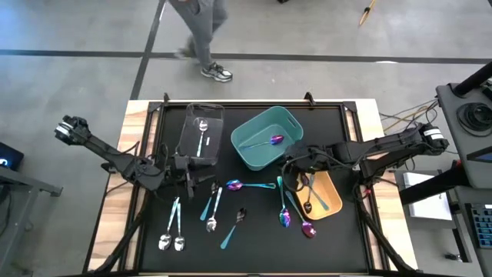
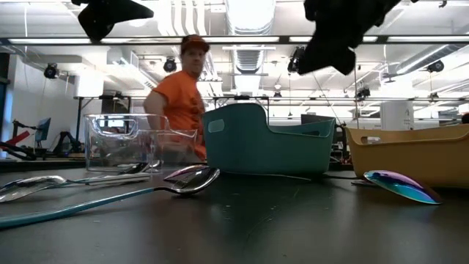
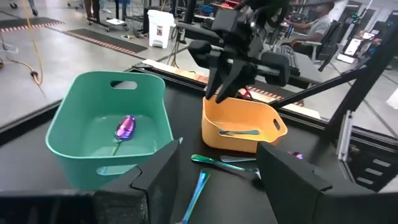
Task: Sort silverware by color (type)
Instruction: Put the purple spoon into the green bin
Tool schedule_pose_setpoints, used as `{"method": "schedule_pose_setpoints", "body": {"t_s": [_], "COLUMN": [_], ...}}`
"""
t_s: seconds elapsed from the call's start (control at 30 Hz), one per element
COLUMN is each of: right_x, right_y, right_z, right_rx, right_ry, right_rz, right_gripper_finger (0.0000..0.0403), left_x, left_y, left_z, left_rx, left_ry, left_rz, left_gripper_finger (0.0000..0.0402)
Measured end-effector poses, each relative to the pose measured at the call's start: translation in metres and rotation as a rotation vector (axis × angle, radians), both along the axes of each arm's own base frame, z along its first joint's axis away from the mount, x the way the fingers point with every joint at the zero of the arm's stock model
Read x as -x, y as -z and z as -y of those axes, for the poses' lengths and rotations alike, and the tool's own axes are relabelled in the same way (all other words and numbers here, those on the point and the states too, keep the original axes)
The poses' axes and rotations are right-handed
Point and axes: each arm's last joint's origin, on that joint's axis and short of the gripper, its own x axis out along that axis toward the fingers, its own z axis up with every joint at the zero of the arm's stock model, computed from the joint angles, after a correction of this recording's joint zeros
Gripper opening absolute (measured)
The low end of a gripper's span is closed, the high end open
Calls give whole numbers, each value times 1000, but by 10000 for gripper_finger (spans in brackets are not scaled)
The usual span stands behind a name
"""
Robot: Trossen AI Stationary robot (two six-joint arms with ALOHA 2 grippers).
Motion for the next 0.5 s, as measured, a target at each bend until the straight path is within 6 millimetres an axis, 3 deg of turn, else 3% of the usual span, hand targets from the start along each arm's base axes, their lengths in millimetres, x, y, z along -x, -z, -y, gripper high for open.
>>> {"method": "schedule_pose_setpoints", "body": {"t_s": [0.2,0.5], "right_x": [-9,-24], "right_y": [-12,-52], "right_z": [-1,10], "right_rx": [101,393], "right_ry": [-87,-144], "right_rz": [141,526], "right_gripper_finger": [81,68], "left_x": [-8,-19], "left_y": [11,30], "left_z": [9,27], "left_rx": [69,267], "left_ry": [-1,47], "left_rz": [-26,-81], "left_gripper_finger": [196,196]}}
